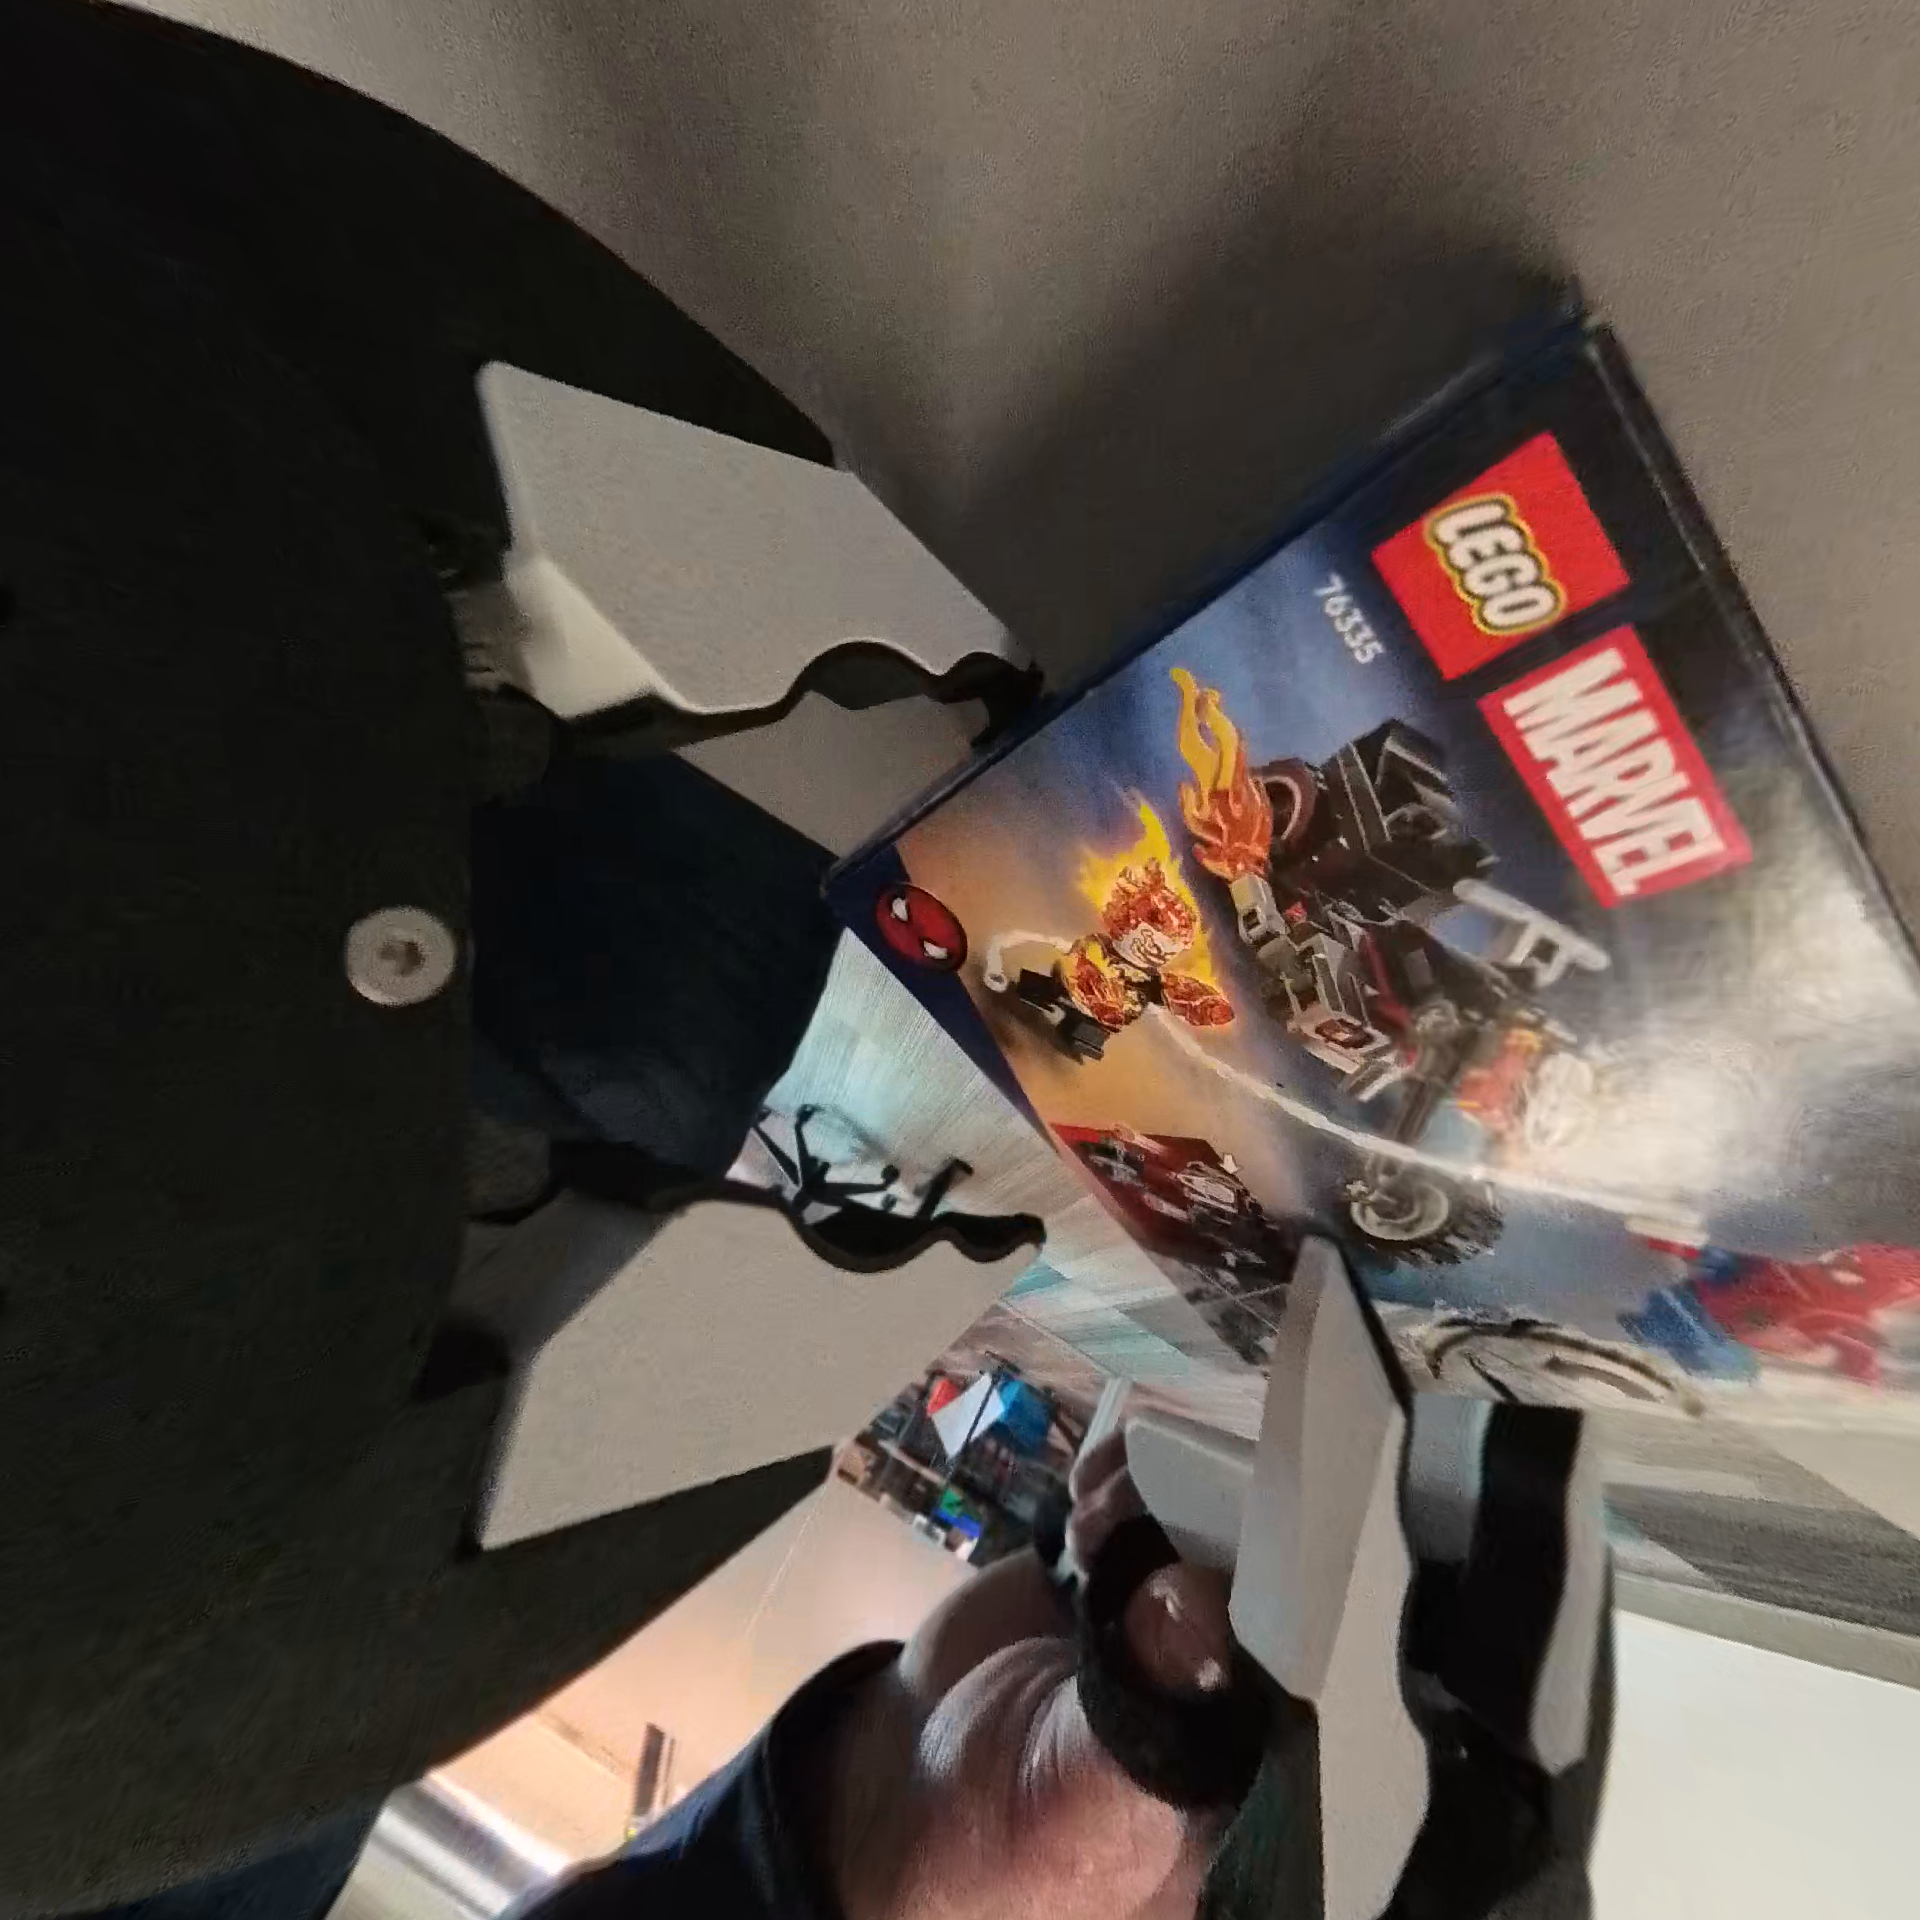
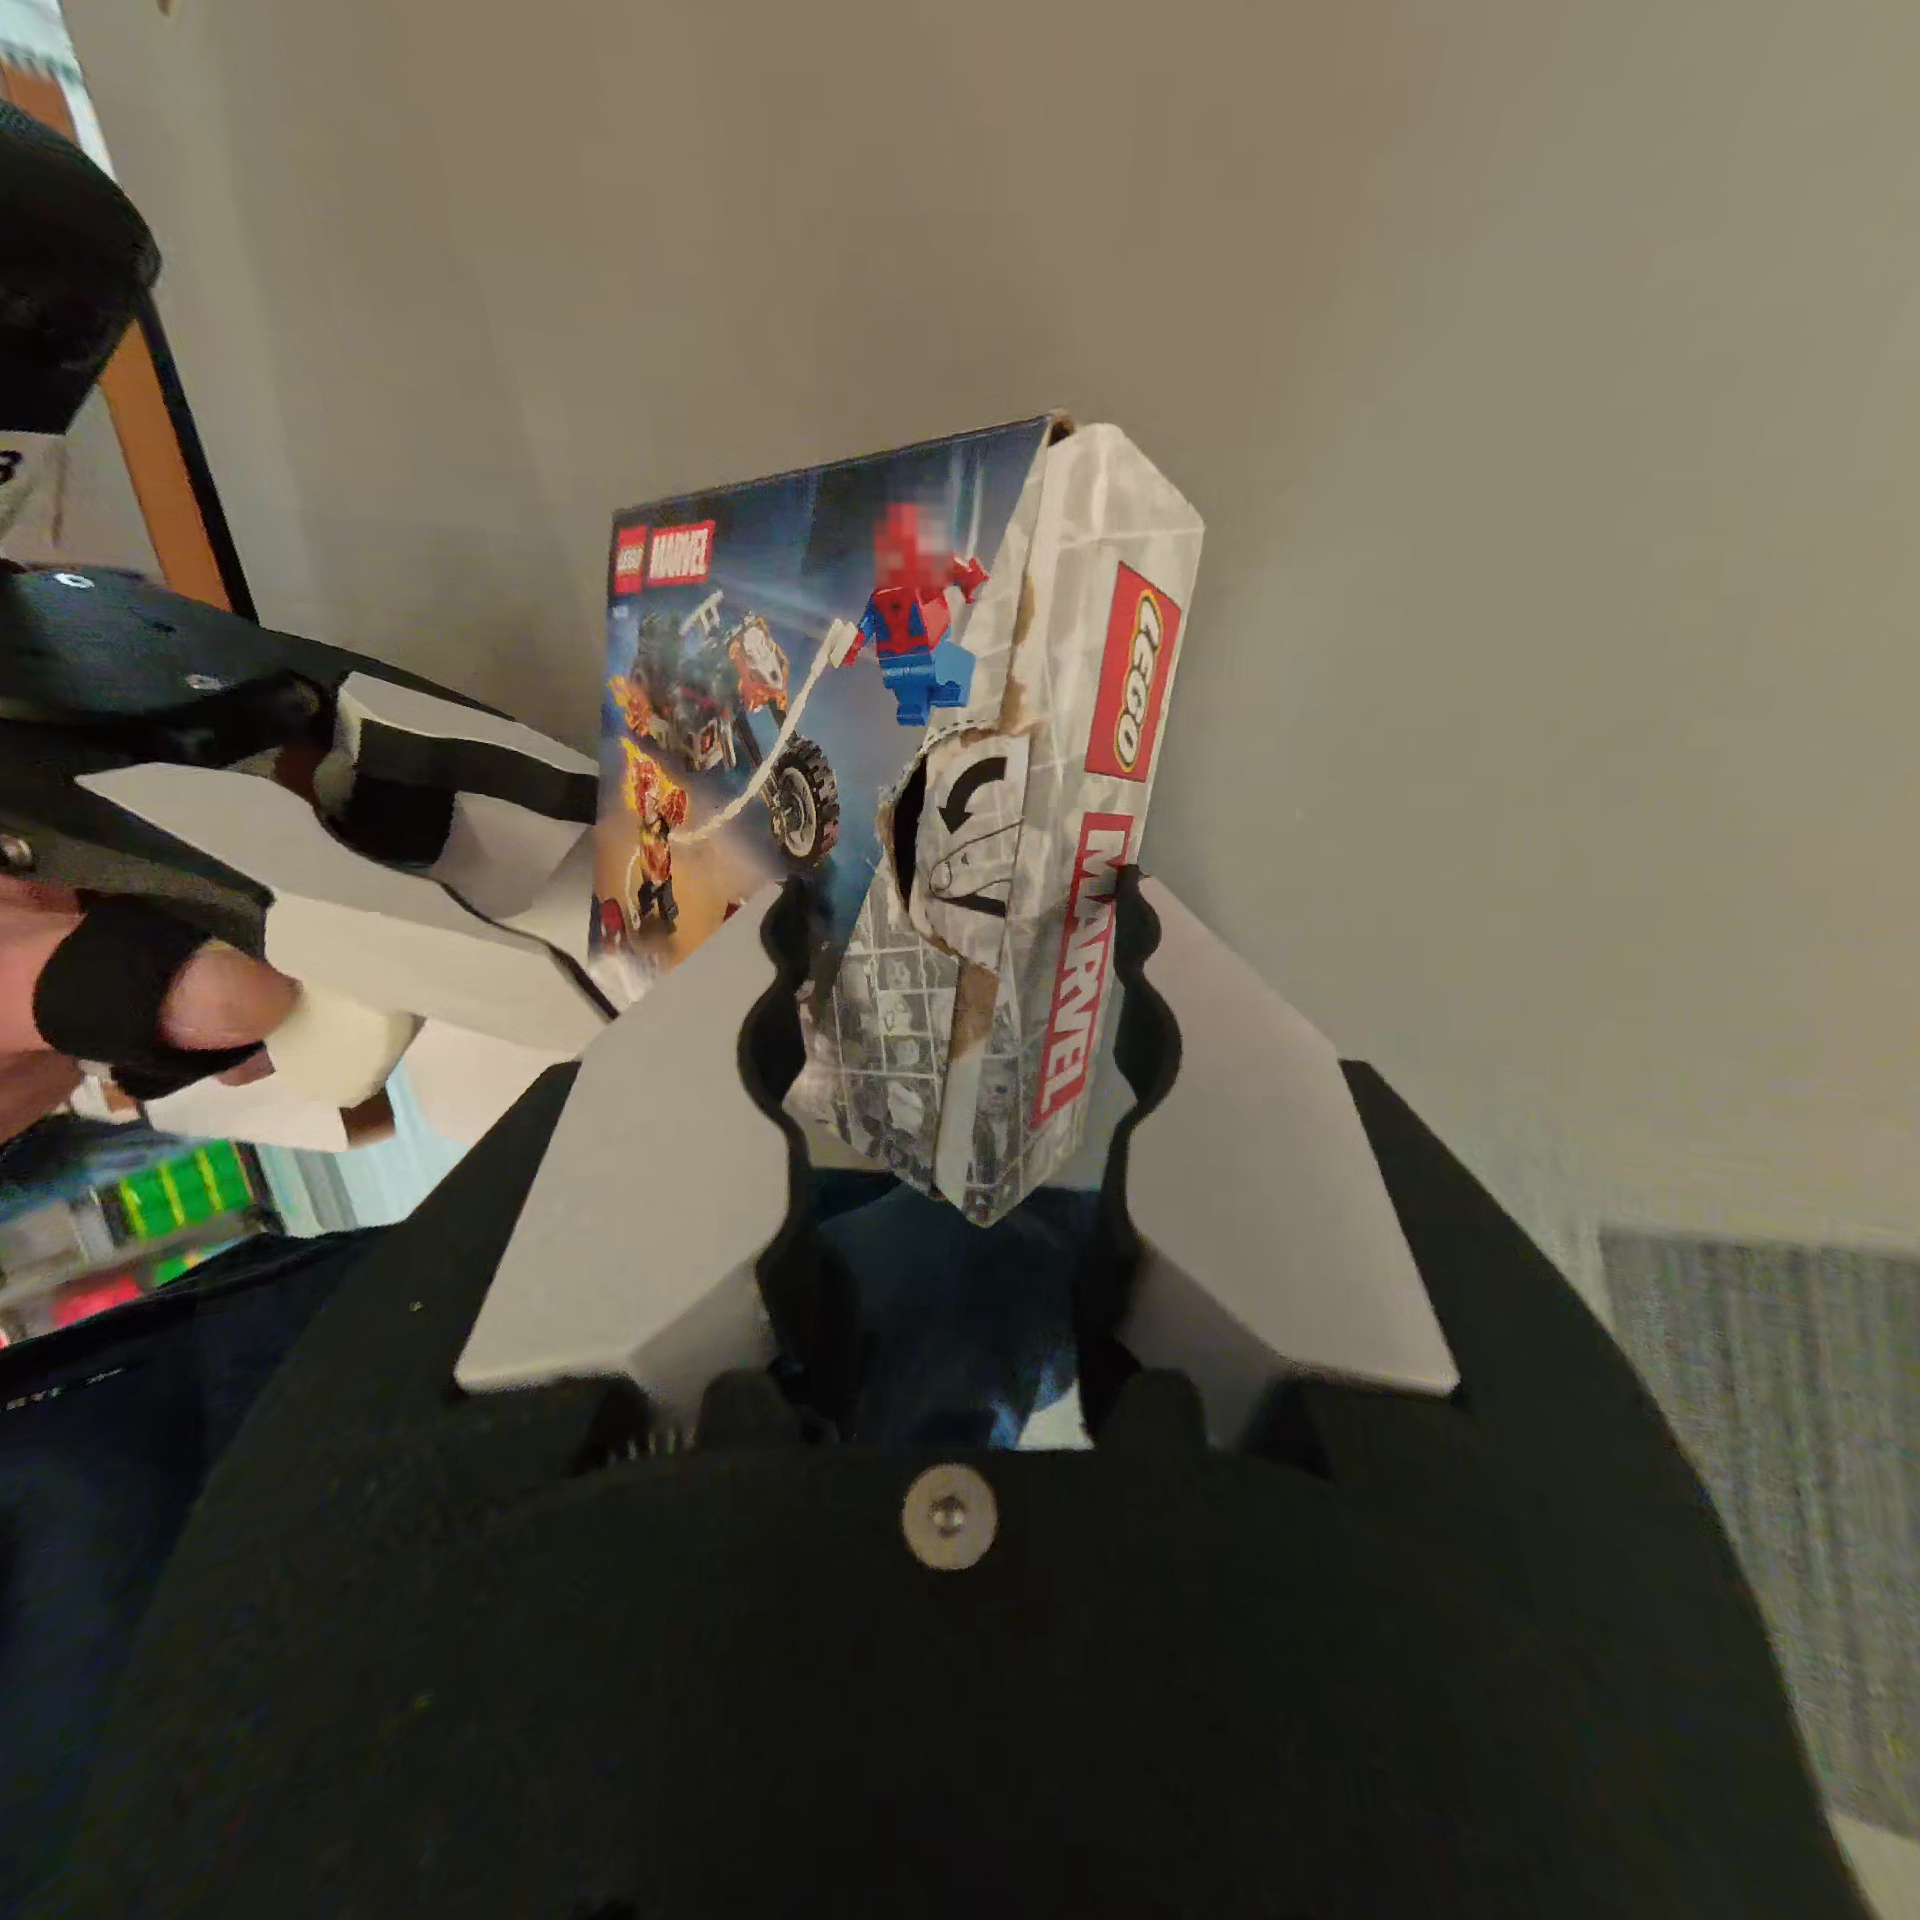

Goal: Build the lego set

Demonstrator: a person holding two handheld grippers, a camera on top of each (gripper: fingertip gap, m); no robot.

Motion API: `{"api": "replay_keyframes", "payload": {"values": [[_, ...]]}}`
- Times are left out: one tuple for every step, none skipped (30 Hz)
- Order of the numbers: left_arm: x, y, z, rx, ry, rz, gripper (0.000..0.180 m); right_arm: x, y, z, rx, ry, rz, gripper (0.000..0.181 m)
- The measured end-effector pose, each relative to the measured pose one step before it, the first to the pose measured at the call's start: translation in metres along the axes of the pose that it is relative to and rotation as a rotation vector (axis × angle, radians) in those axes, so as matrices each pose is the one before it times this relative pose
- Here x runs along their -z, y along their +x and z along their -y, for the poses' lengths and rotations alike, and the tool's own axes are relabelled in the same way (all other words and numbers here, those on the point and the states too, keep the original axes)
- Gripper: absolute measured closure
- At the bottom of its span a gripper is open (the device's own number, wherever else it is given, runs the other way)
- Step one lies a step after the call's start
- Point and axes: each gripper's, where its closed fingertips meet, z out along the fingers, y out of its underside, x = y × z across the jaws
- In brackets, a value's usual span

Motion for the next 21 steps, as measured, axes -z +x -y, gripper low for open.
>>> {"api": "replay_keyframes", "payload": {"values": [[0.00194, -0.00377, 0.00121, 0.0252, -0.002, 0.0017, 0.08, -0.0065, -0.00169, 0.00742, 0.0324, -0.0315, -0.0058, 0.123], [0.00286, -0.00347, 0.00296, 0.0347, 0.0094, -0.0043, 0.078, -0.00672, -0.00005, 0.00704, 0.0388, -0.0386, -0.0077, 0.123], [0.00483, -0.00224, 0.00428, 0.0276, 0.0186, -0.0051, 0.082, -0.00463, 0.00357, 0.00646, 0.035, -0.051, -0.0217, 0.122], [0.00605, -0.00144, 0.00564, 0.0242, 0.025, 0.002, 0.081, -0.00068, 0.00378, 0.01298, 0.0334, -0.0138, -0.0262, 0.116], [0.00747, -0.002, 0.00668, 0.0172, 0.0273, 0.0145, 0.071, 0.00329, 0.00022, 0.02138, 0.0379, 0.0364, -0.015, 0.115], [0.00911, 0.00025, 0.00923, 0.0045, 0.0403, 0.0035, 0.071, 0.00307, -0.00142, 0.02265, 0.0467, 0.0289, -0.0101, 0.115], [0.00949, 0.00011, 0.01035, 0.0031, 0.0424, 0.0055, 0.071, 0.00086, -0.00125, 0.02295, 0.0483, 0.014, -0.0102, 0.114], [0.00894, 0.00057, 0.01076, 0.0015, 0.0382, 0.0032, 0.07, -0.00118, -0.00362, 0.02679, 0.0444, 0.0242, 0.0078, 0.113], [0.0081, 0.00008, 0.01107, 0.0028, 0.0349, 0.0044, 0.069, -0.0029, -0.00456, 0.03061, 0.0469, 0.0345, 0.0143, 0.112], [0.00833, 0.00017, 0.01367, 0.0059, 0.0497, 0.0028, 0.069, -0.00536, -0.0028, 0.0318, 0.0525, 0.032, 0.0059, 0.111], [0.00772, 0.00022, 0.01457, 0.0123, 0.052, 0.0012, 0.069, -0.00747, 0.00018, 0.03085, 0.0477, 0.021, -0.0054, 0.109], [0.0063, 0.00208, 0.0143, 0.0115, 0.0462, -0.0093, 0.067, -0.00875, 0.00064, 0.03071, 0.0331, 0.0232, 0.0017, 0.107], [0.00514, 0.00179, 0.01443, 0.01, 0.0441, -0.0071, 0.064, -0.00965, 0.00195, 0.02898, 0.0154, 0.0244, 0.0038, 0.106], [0.00434, 0.00157, 0.01331, 0.009, 0.0367, -0.0022, 0.063, -0.01105, 0.00568, 0.0236, 0.0141, 0.0042, -0.0168, 0.103], [0.00387, 0.00483, 0.01129, 0.0074, 0.0254, -0.0192, 0.063, -0.01201, 0.00667, 0.01776, 0.0159, -0.0119, -0.0211, 0.1], [0.0034, 0.00523, 0.00925, 0.0063, 0.0192, -0.0197, 0.063, -0.01307, 0.0023, 0.01401, -0.0036, -0.0107, 0.0111, 0.101], [0.00304, 0.00293, 0.00753, 0.0029, 0.0183, -0.0067, 0.063, -0.0139, 0.00213, 0.00832, -0.0238, -0.021, 0.0164, 0.101], [0.0029, 0.0013, 0.00488, 0.0039, 0.0124, -0.0003, 0.063, -0.01432, 0.00414, 0.00006, -0.01, -0.0514, 0.0011, 0.104], [0.0024, 0.00136, 0.0033, 0.0069, 0.012, -0.0077, 0.063, -0.01269, 0.00385, -0.00582, 0.0023, -0.0674, 0.002, 0.109], [0.00162, -0.0003, 0.00067, 0.0103, 0.0018, -0.0054, 0.063, -0.0077, -0.00054, -0.00218, -0.0196, -0.0224, 0.0316, 0.107], [0.00145, -0.00228, -0.00008, 0.0133, 0.0003, -0.0017, 0.062, -0.00218, -0.00309, 0.00095, -0.0402, 0.0128, 0.0464, 0.109]]}}
